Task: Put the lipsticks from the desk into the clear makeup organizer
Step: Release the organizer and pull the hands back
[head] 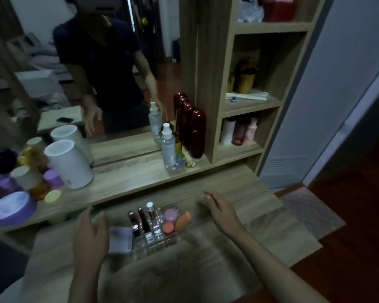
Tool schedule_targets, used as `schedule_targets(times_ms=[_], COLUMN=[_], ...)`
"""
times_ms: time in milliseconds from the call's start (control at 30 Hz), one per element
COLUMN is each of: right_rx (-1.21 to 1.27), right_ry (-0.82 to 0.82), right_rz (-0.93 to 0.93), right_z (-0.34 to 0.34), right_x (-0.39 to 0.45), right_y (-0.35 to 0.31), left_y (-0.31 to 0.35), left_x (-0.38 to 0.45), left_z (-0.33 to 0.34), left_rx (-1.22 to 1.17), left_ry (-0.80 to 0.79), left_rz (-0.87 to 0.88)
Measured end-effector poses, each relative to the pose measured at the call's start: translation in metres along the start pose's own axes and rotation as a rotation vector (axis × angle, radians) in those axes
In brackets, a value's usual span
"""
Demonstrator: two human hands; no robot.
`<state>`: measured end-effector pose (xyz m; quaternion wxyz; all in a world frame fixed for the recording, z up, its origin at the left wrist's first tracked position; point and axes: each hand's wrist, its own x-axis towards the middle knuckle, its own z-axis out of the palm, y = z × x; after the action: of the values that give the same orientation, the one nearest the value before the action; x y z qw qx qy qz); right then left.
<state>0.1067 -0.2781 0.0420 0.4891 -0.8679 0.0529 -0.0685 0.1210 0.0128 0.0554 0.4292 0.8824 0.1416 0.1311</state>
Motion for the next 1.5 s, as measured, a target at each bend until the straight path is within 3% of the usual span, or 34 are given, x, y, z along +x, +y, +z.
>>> schedule_targets(times_ms=[100, 267, 433, 600, 700, 1067, 1500], right_rx=[0.107, 0.555, 0.820, 0.869, 0.858, 0.811, 0.861], right_ry=[-0.086, -0.189, -0.209, -0.256, -0.301, -0.259, -0.109], right_rz=[0.228, 0.633, 0.688, 0.664, 0.697, 0.669, 0.684], right_z=[0.033, 0.060, 0.073, 0.074, 0.076, 0.024, -0.057], right_x=[0.000, 0.002, 0.001, 0.002, 0.004, 0.013, 0.024], right_y=[0.028, 0.042, 0.050, 0.054, 0.061, 0.073, 0.129], left_y=[-0.045, -0.082, -0.084, -0.073, -0.066, -0.041, 0.001], left_x=[-0.008, -0.022, -0.024, -0.024, -0.023, -0.032, -0.050], left_z=[0.008, 0.022, 0.033, 0.037, 0.038, 0.081, 0.166], left_rx=[-0.015, -0.230, -0.558, -0.610, -0.678, -0.849, -0.803], left_ry=[-0.050, -0.090, -0.148, -0.054, -0.024, -0.147, -0.358], left_rz=[-0.255, -0.506, -0.705, -0.806, -0.818, -0.804, -0.704])
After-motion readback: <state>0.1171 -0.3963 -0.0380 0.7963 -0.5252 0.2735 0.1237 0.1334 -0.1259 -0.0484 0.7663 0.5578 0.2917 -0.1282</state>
